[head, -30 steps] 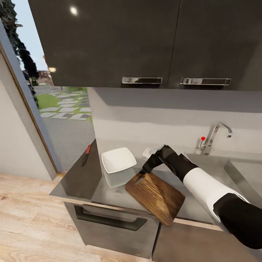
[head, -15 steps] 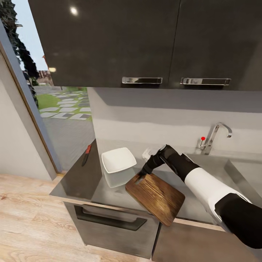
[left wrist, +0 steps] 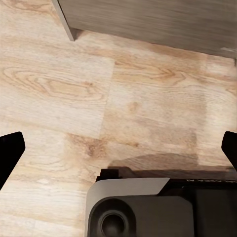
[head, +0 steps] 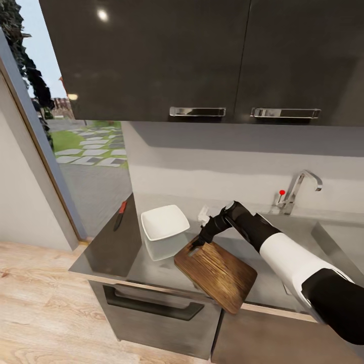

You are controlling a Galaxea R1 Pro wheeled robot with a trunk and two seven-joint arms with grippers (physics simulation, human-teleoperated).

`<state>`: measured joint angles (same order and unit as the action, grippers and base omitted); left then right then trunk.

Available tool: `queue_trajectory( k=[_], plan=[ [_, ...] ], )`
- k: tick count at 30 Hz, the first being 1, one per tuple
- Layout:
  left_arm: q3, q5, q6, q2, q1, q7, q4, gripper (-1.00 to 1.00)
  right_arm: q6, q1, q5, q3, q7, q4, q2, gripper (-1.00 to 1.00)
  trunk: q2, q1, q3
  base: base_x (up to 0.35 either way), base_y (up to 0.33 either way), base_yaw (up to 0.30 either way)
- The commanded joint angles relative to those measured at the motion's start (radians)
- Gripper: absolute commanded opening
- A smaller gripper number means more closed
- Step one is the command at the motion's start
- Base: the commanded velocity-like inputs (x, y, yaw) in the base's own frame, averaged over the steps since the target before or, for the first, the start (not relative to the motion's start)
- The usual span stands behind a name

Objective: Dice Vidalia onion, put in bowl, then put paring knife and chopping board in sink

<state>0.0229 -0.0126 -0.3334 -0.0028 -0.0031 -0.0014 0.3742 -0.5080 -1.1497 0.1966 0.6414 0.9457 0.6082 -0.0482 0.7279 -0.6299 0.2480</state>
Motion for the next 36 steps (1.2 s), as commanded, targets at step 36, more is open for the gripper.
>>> queue_trajectory(
  k=[36],
  plan=[
    [0.002, -0.001, -0.003, 0.000, 0.000, 0.000, 0.000, 1.00, 0.051, -0.001, 0.004, 0.009, 0.005, -0.018, 0.000, 1.00, 0.001, 0.000, 0.007, 0.030, 0.000, 0.000]
  ],
)
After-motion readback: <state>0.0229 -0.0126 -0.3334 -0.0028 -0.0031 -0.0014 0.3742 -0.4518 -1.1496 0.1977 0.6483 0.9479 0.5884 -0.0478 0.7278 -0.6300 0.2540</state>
